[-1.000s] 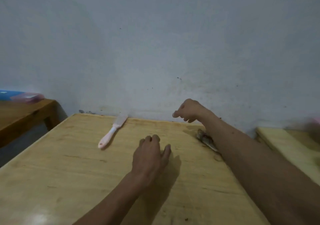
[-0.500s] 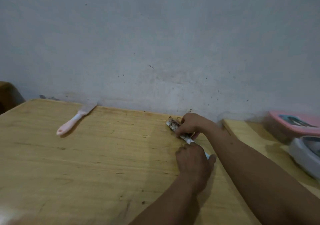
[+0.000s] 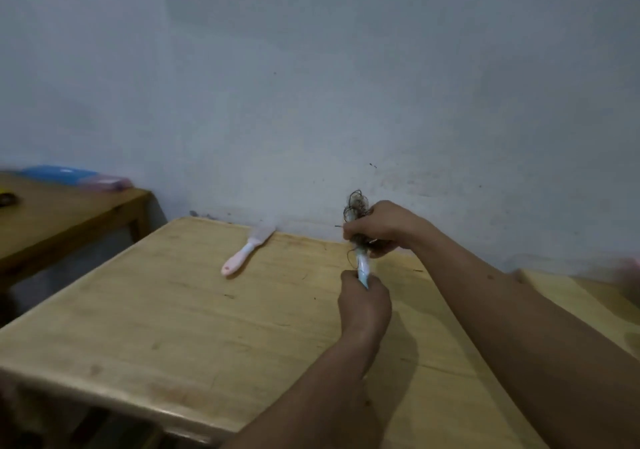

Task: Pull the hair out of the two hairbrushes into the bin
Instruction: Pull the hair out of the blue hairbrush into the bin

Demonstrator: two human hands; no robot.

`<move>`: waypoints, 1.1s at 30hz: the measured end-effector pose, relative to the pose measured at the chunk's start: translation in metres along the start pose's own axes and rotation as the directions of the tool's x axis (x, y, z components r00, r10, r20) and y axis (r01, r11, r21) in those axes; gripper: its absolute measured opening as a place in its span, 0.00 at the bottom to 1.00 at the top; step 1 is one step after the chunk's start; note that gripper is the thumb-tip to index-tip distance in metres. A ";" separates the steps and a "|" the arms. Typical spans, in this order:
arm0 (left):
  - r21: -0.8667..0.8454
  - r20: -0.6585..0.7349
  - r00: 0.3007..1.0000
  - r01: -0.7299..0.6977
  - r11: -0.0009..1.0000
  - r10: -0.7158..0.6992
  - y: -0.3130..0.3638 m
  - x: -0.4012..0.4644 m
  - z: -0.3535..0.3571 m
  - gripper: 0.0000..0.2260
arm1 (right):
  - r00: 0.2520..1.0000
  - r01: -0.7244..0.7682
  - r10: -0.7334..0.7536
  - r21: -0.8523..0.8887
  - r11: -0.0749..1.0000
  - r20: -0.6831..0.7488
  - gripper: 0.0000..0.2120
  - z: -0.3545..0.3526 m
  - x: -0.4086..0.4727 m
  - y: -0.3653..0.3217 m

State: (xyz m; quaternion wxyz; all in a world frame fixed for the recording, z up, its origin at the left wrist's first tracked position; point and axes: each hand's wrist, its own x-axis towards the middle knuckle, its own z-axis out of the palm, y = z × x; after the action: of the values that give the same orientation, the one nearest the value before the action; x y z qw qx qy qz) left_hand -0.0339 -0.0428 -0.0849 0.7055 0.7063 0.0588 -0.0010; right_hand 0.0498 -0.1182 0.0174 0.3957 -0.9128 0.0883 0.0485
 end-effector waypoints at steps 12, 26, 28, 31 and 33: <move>-0.047 -0.306 0.952 0.011 0.999 -0.025 -0.028 -0.048 -0.240 0.19 | 0.833 0.107 -0.111 0.039 0.993 0.543 0.44 0.113 -0.073 -0.122; 0.126 -0.537 0.844 0.079 0.989 0.001 -0.108 -0.180 -0.419 0.15 | 0.654 0.253 -0.335 0.221 0.942 0.679 0.18 0.310 -0.153 -0.156; 0.164 -0.557 0.830 0.120 0.979 -0.008 -0.121 -0.198 -0.439 0.15 | 0.662 0.210 -0.351 0.285 0.935 0.662 0.13 0.341 -0.163 -0.149; 0.222 -0.592 0.806 0.181 0.958 -0.015 -0.140 -0.220 -0.466 0.16 | 0.672 0.166 -0.340 0.314 0.935 0.657 0.09 0.383 -0.175 -0.138; 0.235 -0.624 0.780 0.230 0.944 -0.035 -0.153 -0.232 -0.481 0.16 | 0.668 0.135 -0.319 0.312 0.940 0.672 0.08 0.404 -0.182 -0.131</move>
State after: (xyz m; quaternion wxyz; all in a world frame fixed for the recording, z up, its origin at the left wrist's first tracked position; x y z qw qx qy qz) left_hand -0.3163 0.4169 -0.2158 0.5316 0.7603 0.3332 0.1686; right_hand -0.1098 0.2877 -0.1363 0.5069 -0.7719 -0.1821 0.3378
